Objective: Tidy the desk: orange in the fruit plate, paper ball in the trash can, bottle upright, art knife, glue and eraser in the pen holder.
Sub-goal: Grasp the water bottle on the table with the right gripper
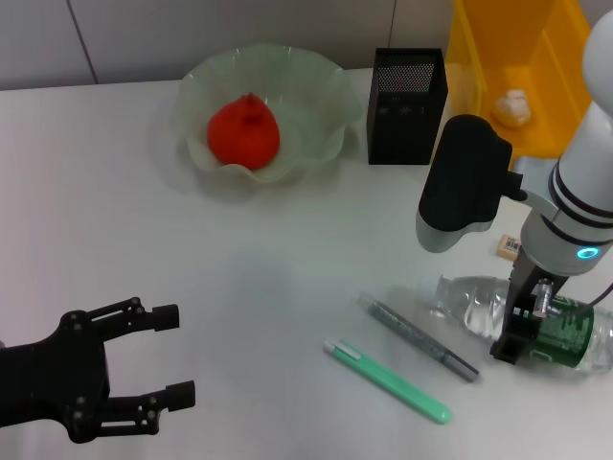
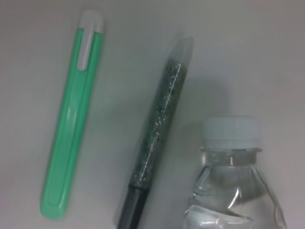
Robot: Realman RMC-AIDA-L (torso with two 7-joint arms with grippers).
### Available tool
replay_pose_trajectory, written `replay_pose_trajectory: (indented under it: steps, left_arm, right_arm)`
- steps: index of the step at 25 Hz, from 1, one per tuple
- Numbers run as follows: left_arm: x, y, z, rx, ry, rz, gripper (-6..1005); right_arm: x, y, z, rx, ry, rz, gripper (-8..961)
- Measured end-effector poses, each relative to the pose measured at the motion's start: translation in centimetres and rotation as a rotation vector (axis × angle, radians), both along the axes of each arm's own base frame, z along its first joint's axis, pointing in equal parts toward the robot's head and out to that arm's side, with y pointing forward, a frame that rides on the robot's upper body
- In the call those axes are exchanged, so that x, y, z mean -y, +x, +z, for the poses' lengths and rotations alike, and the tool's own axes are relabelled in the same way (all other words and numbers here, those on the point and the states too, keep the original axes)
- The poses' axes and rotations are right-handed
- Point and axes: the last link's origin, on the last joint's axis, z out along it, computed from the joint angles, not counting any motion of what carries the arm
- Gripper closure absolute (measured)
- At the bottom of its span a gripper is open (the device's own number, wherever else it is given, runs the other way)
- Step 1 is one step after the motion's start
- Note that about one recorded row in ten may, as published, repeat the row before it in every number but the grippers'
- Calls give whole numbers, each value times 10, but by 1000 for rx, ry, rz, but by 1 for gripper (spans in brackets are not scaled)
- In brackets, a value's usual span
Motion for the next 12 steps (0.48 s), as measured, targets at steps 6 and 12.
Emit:
replay_pose_trajectory:
  steps: [6,12]
  left_arm:
    - [1,-1,1,0,-1,1,136]
    - [2,-2,1,0,-1,4,136]
  right_arm:
    - [2,1,5,-2,0,-7,138]
    - [0,-7,23,-54,45,-2,153]
